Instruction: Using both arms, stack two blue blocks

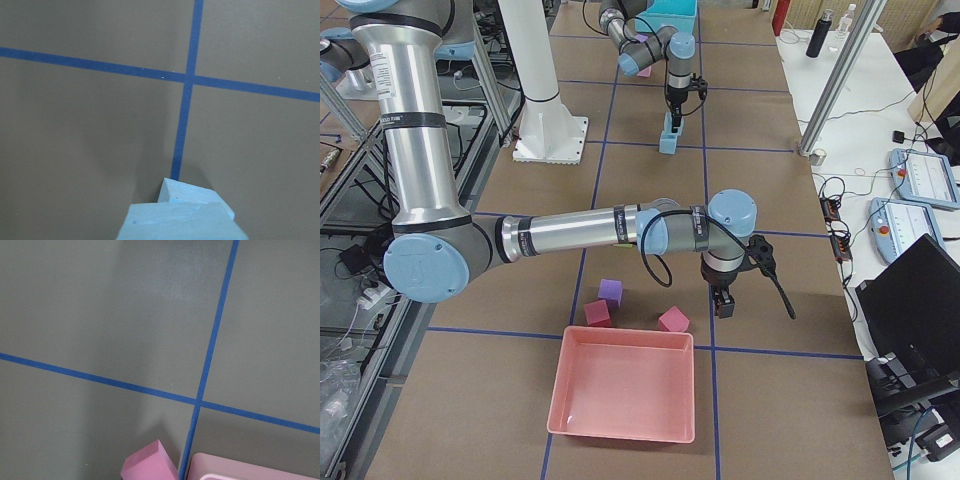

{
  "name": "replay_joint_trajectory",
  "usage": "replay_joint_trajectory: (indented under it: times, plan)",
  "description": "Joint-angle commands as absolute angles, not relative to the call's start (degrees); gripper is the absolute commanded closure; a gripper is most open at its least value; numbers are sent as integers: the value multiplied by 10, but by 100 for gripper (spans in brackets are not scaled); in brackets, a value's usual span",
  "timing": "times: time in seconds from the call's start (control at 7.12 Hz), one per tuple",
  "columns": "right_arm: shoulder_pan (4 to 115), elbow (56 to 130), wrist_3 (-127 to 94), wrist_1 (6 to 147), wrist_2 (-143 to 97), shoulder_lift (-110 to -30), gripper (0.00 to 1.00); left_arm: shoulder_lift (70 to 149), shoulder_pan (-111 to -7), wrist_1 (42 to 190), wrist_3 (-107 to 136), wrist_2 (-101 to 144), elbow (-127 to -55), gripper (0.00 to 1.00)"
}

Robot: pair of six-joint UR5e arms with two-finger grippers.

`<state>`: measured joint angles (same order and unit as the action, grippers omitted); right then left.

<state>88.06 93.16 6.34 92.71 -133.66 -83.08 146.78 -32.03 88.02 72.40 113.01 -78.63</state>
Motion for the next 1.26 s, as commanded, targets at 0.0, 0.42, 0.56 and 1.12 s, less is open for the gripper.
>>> replay_joint_trajectory:
  times: [0.0,0.42,0.56,1.12]
  plan:
    - [881,933,61,927,-1337,-831,1,1469,-309,881,722,1120,-782,37]
    - [881,939,58,928,-1336,-832,1,1469,-300,882,722,1113,-782,36]
    - [881,939,58,928,-1335,-832,1,1469,-299,882,721,1112,-782,29]
    - [880,940,58,928,-1335,-835,1,1470,-308,878,693,1112,-796,3]
